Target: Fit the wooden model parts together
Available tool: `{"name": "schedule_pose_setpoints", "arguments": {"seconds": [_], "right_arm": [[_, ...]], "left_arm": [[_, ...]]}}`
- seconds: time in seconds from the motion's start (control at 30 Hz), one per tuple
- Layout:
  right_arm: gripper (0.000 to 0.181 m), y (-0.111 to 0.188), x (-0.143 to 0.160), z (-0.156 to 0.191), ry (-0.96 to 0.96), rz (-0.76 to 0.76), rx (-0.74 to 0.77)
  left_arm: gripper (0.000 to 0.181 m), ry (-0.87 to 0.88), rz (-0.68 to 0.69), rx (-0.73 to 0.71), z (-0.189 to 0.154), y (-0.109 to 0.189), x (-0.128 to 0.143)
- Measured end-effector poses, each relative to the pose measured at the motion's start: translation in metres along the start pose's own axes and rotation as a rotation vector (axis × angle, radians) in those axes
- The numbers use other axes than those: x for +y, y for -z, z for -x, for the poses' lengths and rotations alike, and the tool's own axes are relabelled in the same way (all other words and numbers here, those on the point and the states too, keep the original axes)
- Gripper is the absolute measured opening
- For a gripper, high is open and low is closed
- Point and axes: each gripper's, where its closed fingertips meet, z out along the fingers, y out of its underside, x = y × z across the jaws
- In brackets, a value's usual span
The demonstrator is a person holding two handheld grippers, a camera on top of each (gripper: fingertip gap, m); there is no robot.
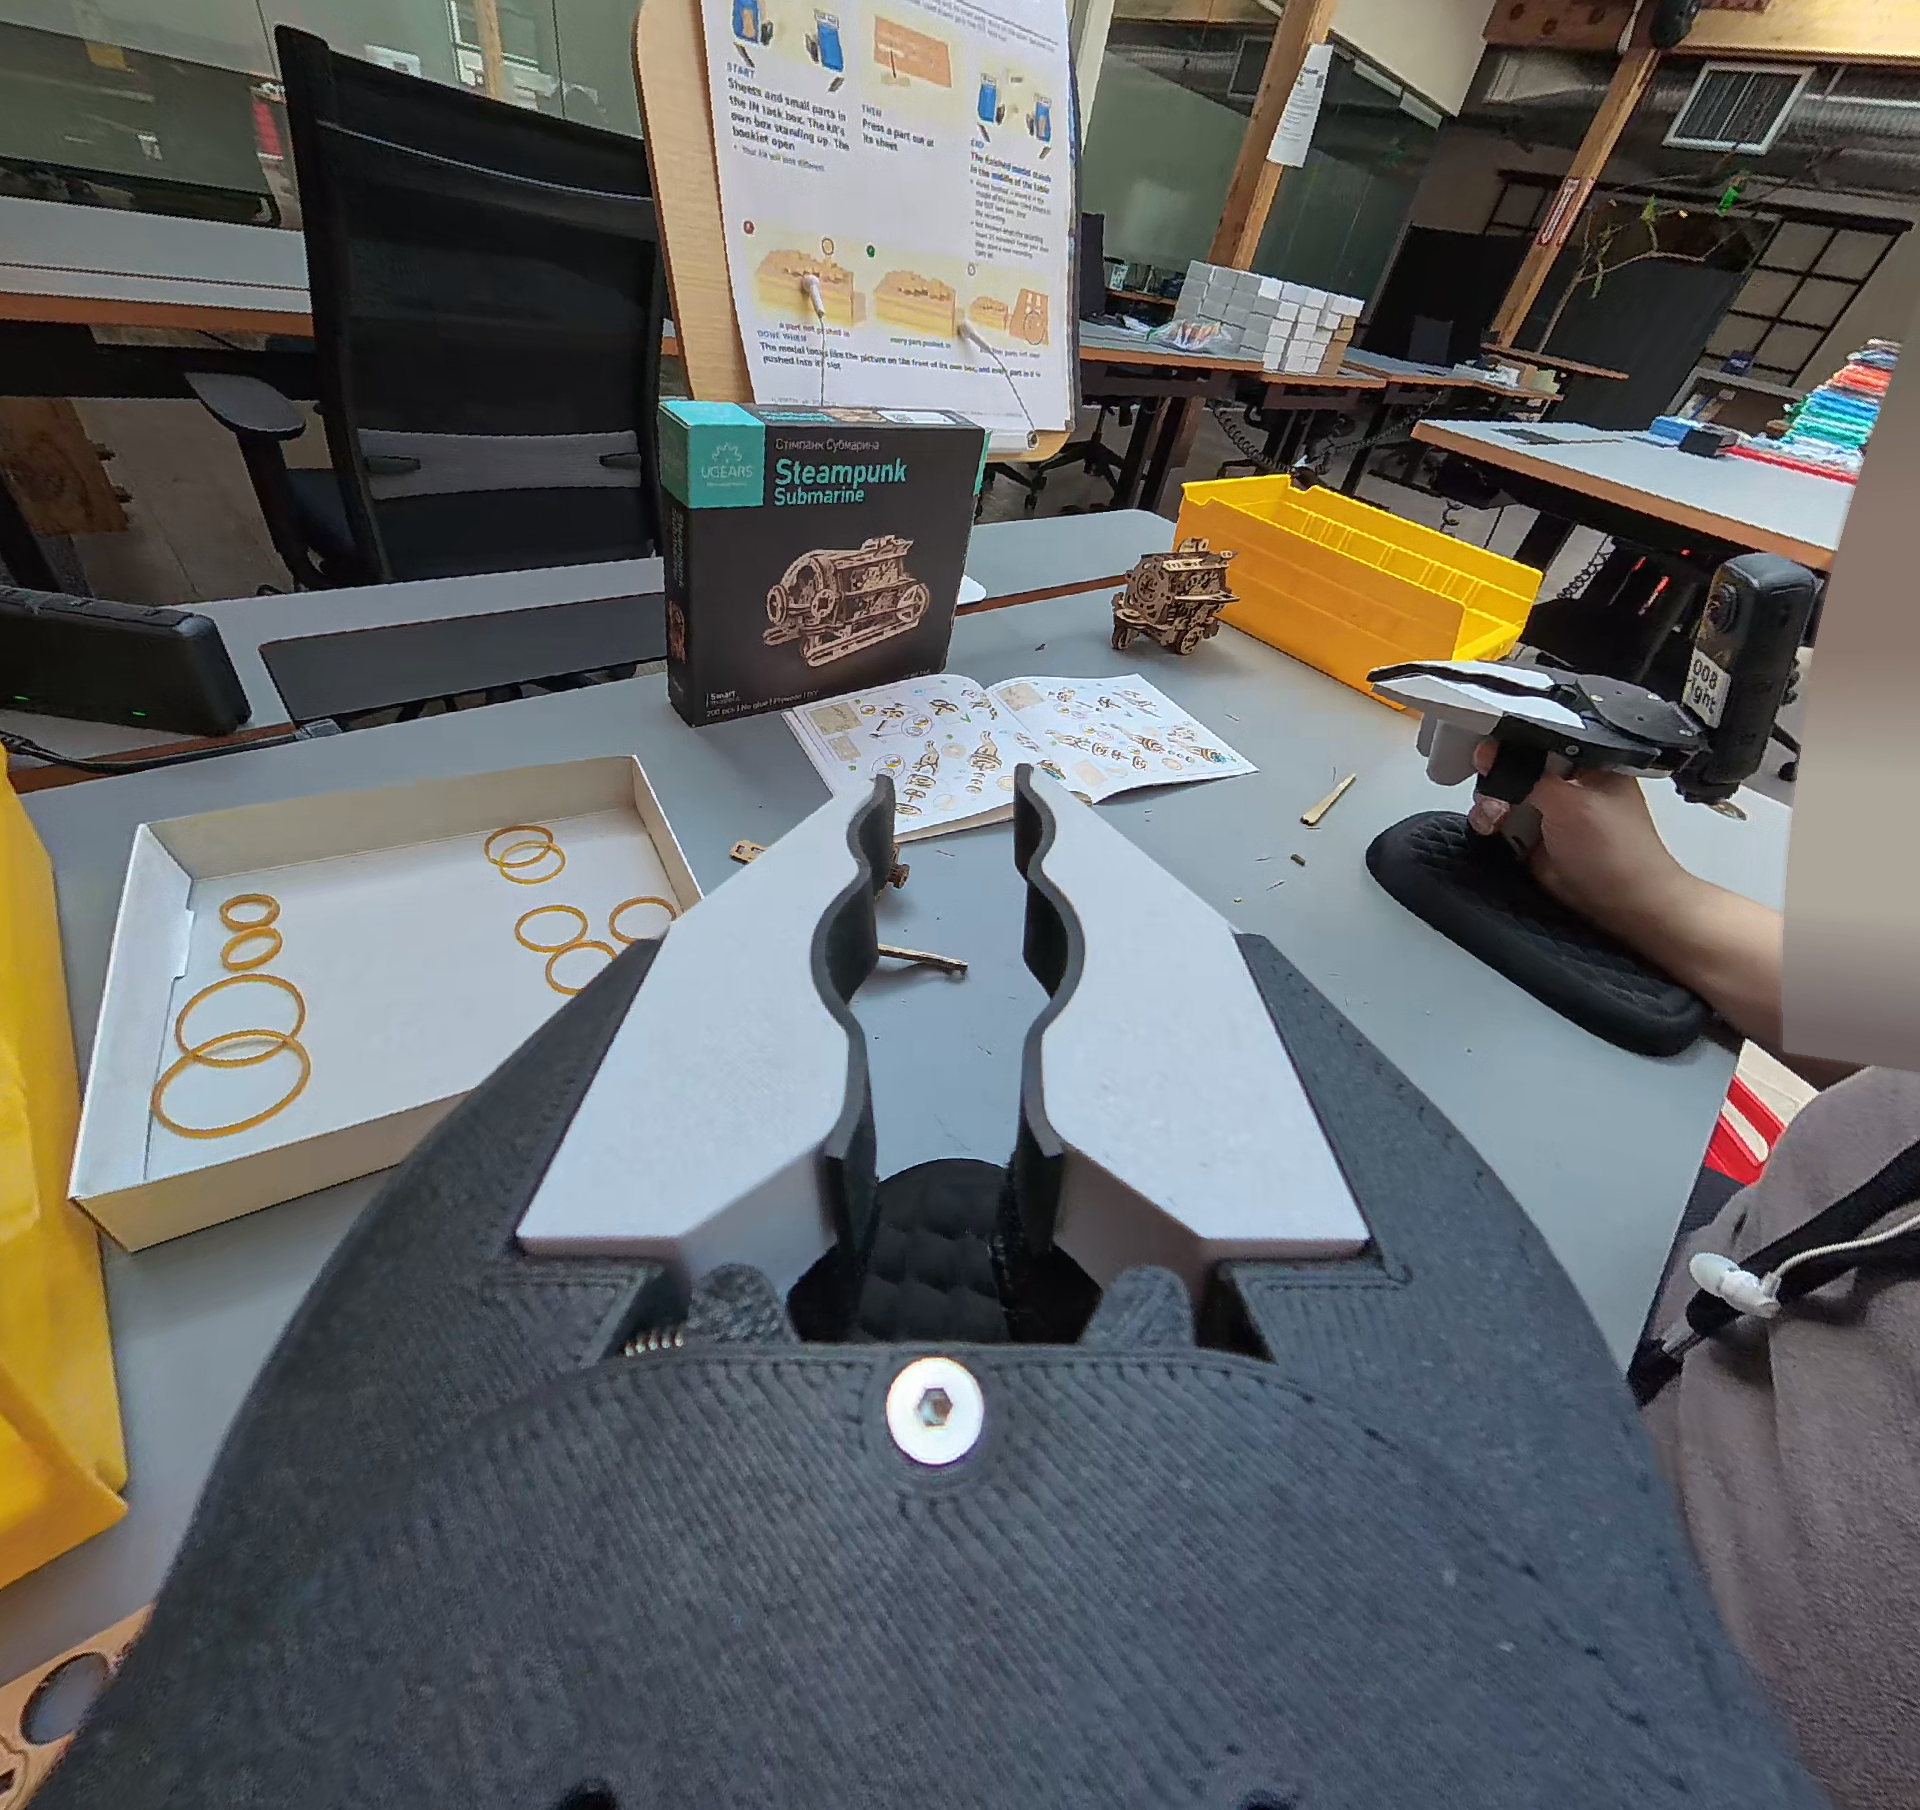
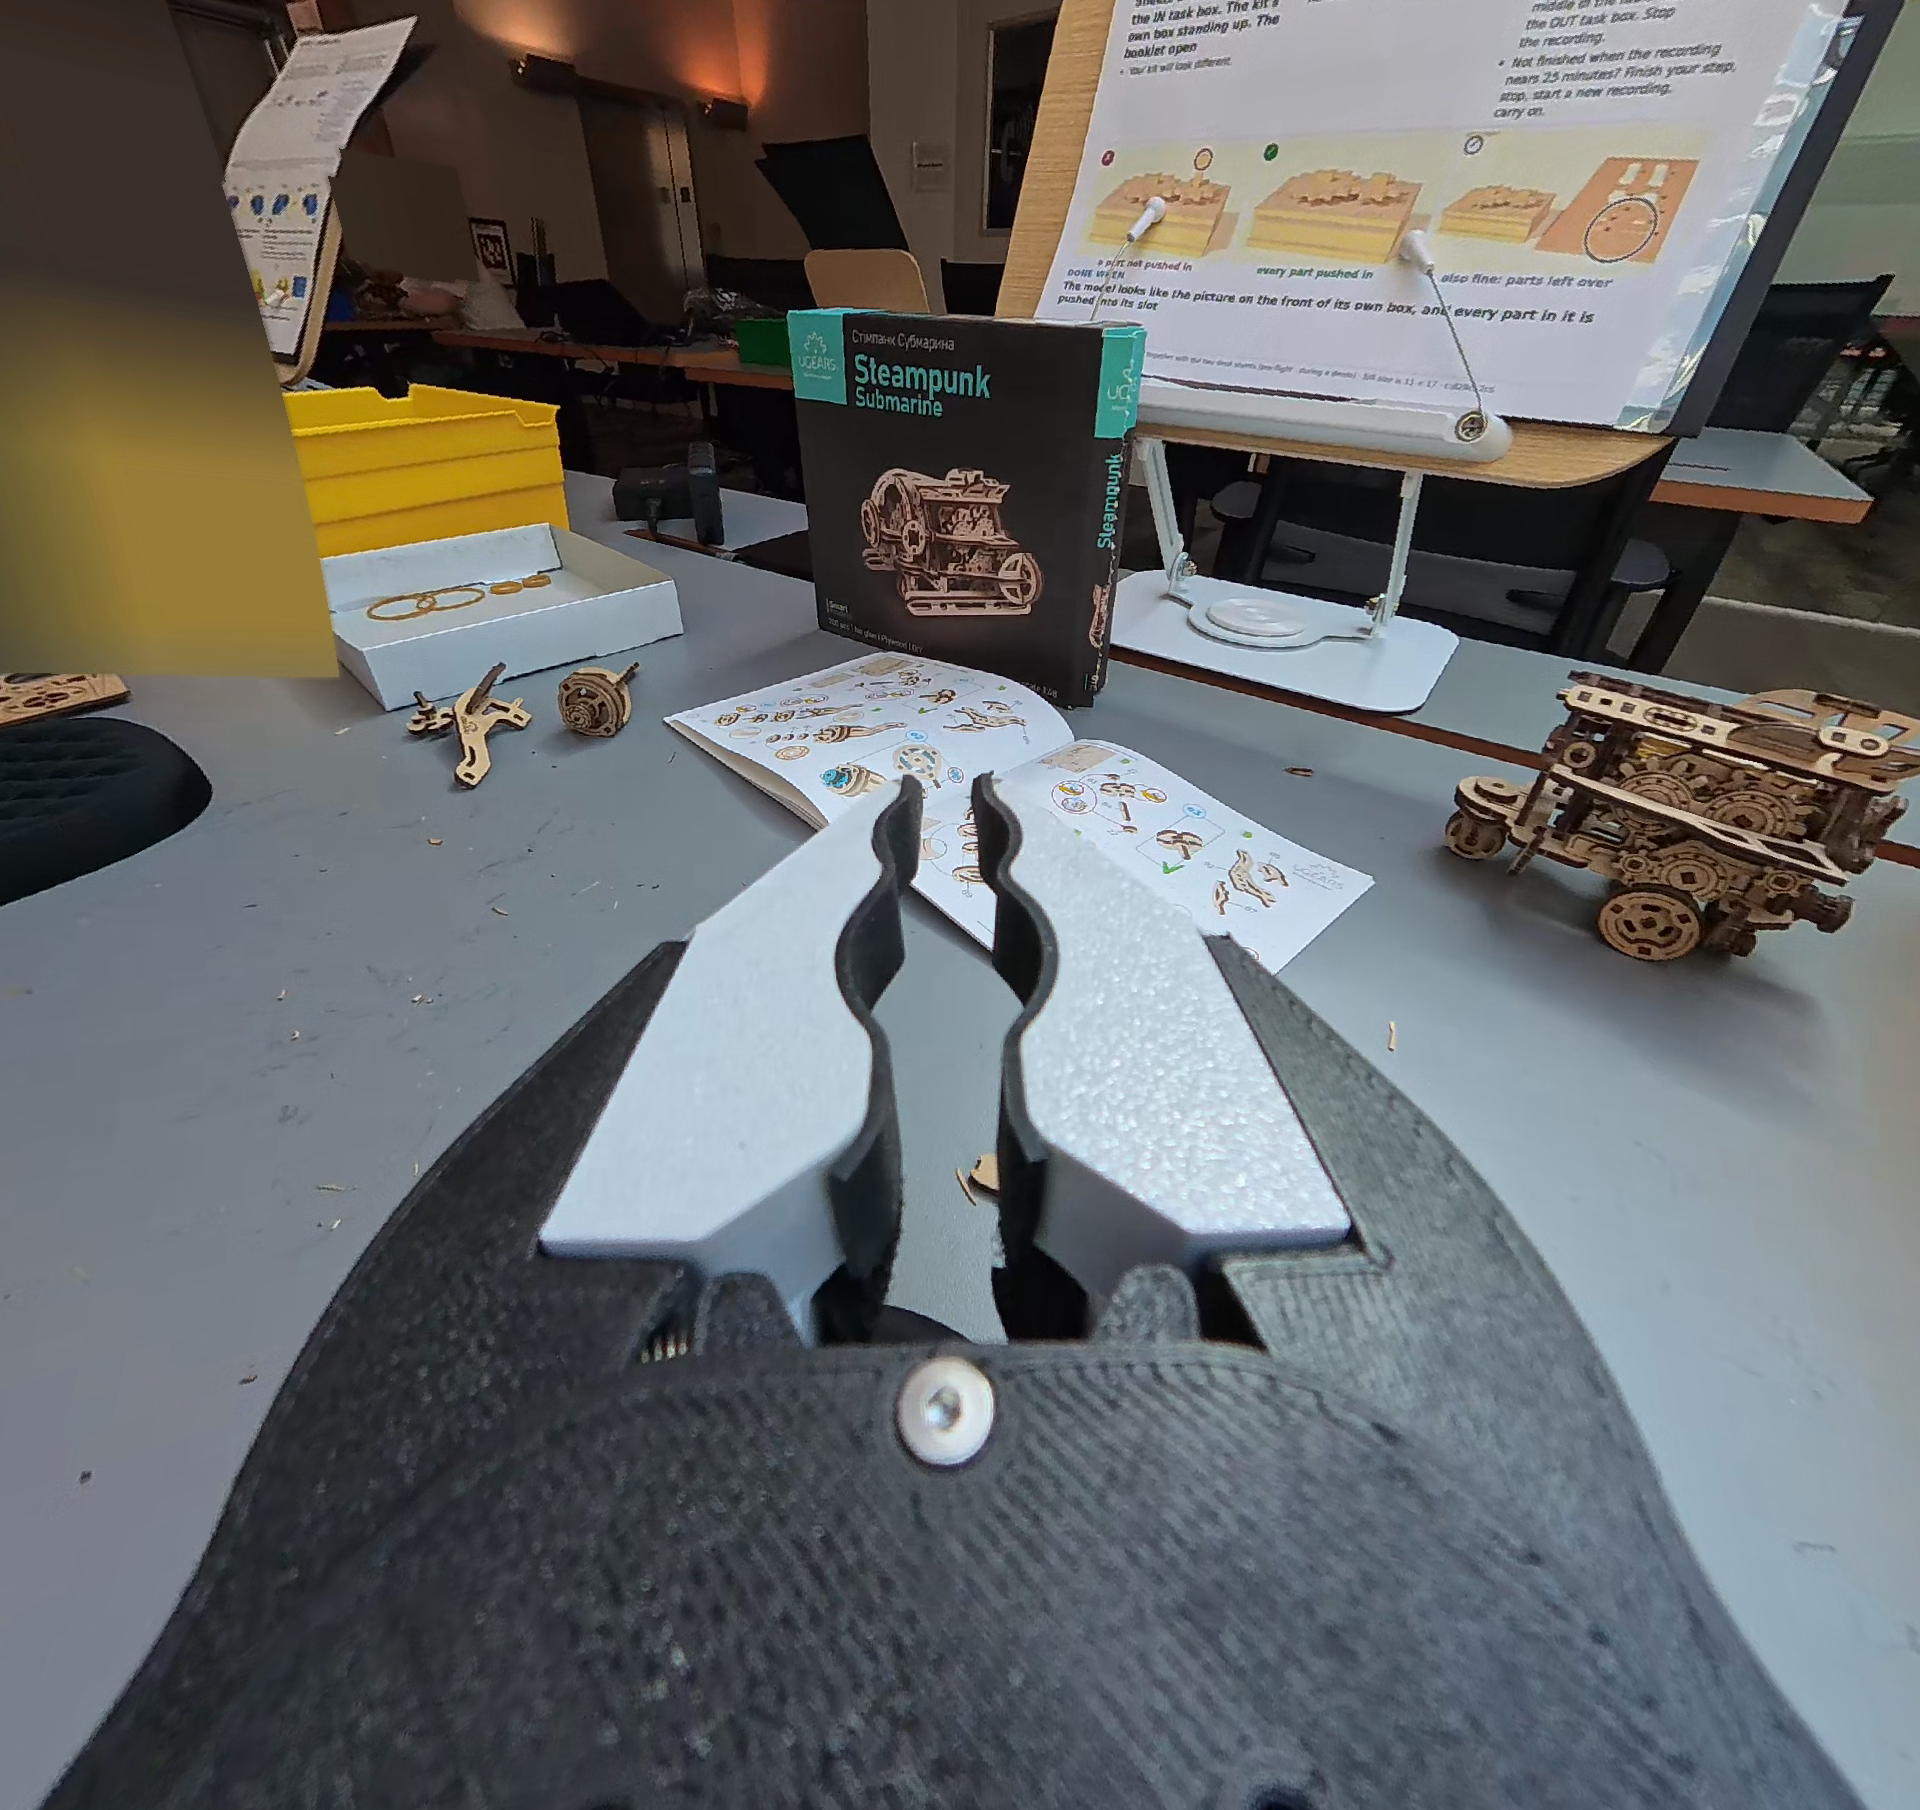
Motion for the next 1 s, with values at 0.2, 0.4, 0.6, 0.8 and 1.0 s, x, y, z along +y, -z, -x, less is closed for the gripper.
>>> {"name": "schedule_pose_setpoints", "arguments": {"seconds": [0.2, 0.4, 0.6, 0.8, 1.0], "right_arm": [[0.009, 0.002, -0.002, -0.001, -0.011, -0.016, 0.005], [0.009, 0.000, 0.000, 0.000, -0.003, -0.002, 0.002], [0.009, 0.001, -0.001, 0.000, -0.005, -0.009, 0.002], [0.009, 0.001, -0.001, 0.000, -0.004, -0.008, -0.002], [0.009, 0.000, 0.000, 0.001, -0.002, 0.002, -0.010]], "left_arm": [[0.021, 0.002, -0.001, 0.001, -0.004, 0.003, 0.005], [0.021, 0.018, -0.007, 0.000, -0.004, 0.006, 0.009], [0.021, 0.031, 0.009, 0.004, -0.004, 0.004, 0.014], [0.021, 0.029, 0.016, 0.000, -0.003, 0.003, 0.018], [0.022, 0.033, 0.013, -0.003, -0.003, 0.003, 0.019]]}}
